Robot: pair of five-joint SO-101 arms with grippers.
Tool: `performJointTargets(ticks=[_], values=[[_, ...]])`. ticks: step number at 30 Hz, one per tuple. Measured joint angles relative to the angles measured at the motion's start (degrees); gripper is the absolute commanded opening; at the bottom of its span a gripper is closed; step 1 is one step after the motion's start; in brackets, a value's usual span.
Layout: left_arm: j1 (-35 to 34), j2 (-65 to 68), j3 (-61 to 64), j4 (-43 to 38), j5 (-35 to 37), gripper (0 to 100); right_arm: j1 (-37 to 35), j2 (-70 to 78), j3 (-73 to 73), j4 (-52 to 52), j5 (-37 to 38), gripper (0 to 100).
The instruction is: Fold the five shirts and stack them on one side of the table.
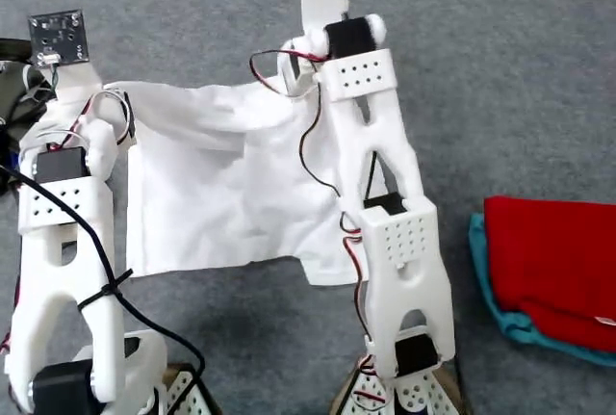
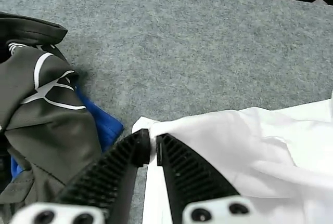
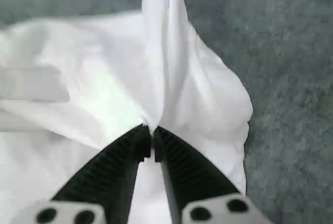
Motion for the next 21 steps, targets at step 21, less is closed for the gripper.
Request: performJointTargets(ticks=[21], values=[[0.0,0.0,0.0,0.0,0.0,2,-1.3,1.6,-10.0,3.3,2.8,19.4]])
